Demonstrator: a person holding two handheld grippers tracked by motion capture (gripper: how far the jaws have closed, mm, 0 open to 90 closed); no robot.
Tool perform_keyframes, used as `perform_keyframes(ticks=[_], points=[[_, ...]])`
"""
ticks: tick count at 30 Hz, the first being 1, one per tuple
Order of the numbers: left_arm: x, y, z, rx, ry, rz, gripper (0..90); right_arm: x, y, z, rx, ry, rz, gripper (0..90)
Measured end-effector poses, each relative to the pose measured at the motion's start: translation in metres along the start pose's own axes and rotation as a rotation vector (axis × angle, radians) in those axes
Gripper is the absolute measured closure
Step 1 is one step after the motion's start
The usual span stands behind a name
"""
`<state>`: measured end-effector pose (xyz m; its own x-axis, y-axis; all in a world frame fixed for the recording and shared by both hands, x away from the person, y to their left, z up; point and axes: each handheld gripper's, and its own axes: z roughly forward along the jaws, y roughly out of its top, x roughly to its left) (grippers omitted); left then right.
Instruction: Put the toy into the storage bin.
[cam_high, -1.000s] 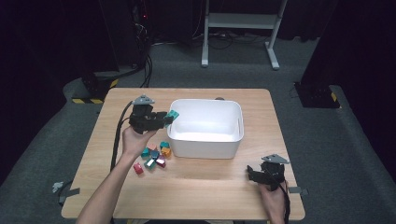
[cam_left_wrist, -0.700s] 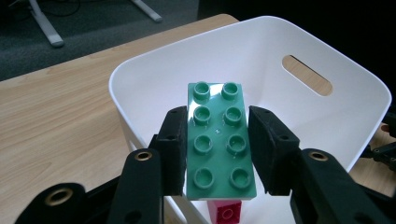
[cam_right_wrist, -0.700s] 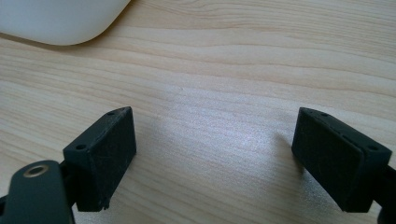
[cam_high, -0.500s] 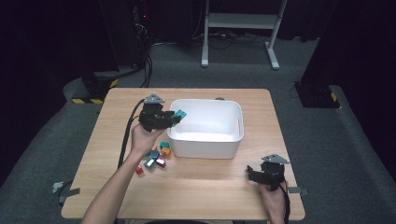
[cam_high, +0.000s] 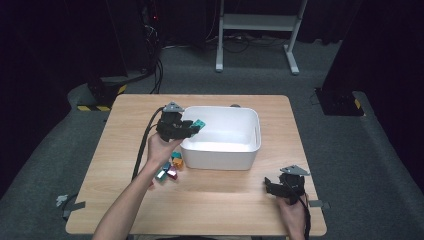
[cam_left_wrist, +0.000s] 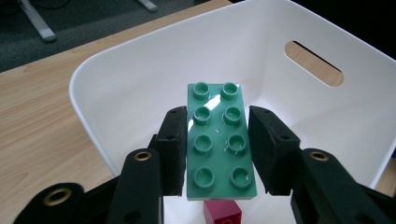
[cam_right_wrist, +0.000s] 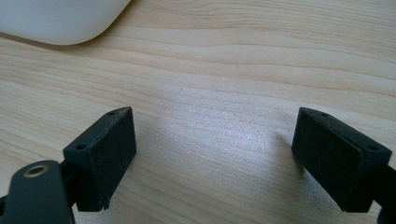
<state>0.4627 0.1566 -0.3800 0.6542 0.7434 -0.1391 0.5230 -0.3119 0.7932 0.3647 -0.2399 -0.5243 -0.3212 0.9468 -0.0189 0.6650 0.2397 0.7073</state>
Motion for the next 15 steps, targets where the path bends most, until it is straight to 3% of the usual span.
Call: perform_keyframes(ticks=[2,7,15], points=[[-0.001,0.0,0.004,-0.004,0.019,0.013,54.9,0.0,0.0,0.0,0.0,0.0,0.0,13.4],[-0.001,-0.001,0.001,-0.022,0.016,0.002,42.7,0.0,0.0,0.0,0.0,0.0,0.001,13.4],[0.0,-0.005,-0.023,-0.052,0.045,0.009,33.5,0.0,0.0,0.0,0.0,0.001,0.0,13.4]])
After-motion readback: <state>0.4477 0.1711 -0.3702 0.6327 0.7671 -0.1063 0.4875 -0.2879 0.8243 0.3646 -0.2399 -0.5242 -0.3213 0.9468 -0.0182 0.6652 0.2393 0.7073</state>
